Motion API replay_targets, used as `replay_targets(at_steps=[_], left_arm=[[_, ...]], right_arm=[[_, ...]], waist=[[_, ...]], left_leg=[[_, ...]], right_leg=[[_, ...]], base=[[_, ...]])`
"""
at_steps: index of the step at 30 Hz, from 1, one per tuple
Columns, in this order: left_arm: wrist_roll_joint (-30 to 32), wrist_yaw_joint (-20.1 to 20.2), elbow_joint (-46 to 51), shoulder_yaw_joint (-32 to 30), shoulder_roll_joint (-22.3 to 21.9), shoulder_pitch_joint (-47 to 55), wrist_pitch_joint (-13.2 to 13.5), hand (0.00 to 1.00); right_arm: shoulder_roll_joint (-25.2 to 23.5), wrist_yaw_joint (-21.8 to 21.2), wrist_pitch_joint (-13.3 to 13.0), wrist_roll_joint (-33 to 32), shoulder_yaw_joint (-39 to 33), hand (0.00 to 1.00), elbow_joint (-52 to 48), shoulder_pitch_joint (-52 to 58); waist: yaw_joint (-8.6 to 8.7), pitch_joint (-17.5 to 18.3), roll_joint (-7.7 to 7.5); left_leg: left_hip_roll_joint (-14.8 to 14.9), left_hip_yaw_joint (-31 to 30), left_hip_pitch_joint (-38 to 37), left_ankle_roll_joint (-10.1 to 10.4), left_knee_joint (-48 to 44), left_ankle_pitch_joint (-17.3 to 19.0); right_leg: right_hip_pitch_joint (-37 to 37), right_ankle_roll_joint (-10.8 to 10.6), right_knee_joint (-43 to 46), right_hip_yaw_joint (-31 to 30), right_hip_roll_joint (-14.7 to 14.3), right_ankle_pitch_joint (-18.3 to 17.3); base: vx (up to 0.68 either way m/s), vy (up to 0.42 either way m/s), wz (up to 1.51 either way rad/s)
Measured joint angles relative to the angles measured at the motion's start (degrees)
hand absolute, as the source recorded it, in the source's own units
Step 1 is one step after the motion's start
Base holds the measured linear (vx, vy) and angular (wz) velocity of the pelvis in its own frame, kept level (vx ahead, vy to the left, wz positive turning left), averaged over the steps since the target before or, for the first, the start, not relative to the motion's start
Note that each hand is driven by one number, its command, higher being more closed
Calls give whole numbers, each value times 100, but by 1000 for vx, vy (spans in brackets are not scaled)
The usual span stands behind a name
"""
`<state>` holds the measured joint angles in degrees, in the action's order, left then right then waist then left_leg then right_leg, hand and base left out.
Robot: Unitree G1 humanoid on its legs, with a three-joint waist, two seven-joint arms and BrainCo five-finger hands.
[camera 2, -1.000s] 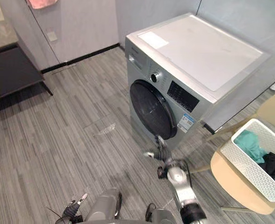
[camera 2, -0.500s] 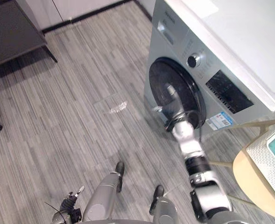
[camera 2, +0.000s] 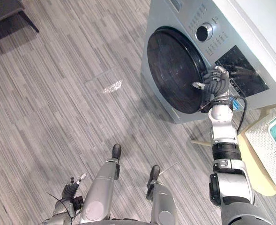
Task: Pick up the laundry basket with both hands and put the clothes into the washing machine.
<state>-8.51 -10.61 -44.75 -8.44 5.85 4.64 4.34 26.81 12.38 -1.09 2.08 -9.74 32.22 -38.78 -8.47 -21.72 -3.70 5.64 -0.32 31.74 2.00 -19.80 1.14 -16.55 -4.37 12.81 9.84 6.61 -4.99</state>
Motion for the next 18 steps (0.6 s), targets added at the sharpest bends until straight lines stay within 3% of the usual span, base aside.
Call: replay_targets(at_steps=[7, 11, 18], left_arm=[[-110, -102, 186, 118, 24, -168, 6, 0], [-276, -183, 206, 161, 13, -369, 14, 0], [-443, -233, 119, 177, 8, -463, 62, 0]], right_arm=[[70, 168, 46, -214, -221, 0, 808, -501], [82, 260, 44, -387, -149, 0, 1211, -933], [-282, 530, -220, -869, 141, 0, 1197, -966]], waist=[[4, -208, -22], [-3, -379, 57], [24, -419, 112]], left_leg=[[-70, -54, 163, 5, 372, -278], [-74, -105, 233, 75, 699, -590], [-43, -142, 81, 180, 1185, -953]], right_leg=[[-359, -25, 154, 53, 58, 25], [-602, -27, 205, 99, 53, 22], [-772, 6, 361, 99, 25, -151]], base=[[-54, -6, 6], [-35, -34, 4], [-22, -54, -1]])
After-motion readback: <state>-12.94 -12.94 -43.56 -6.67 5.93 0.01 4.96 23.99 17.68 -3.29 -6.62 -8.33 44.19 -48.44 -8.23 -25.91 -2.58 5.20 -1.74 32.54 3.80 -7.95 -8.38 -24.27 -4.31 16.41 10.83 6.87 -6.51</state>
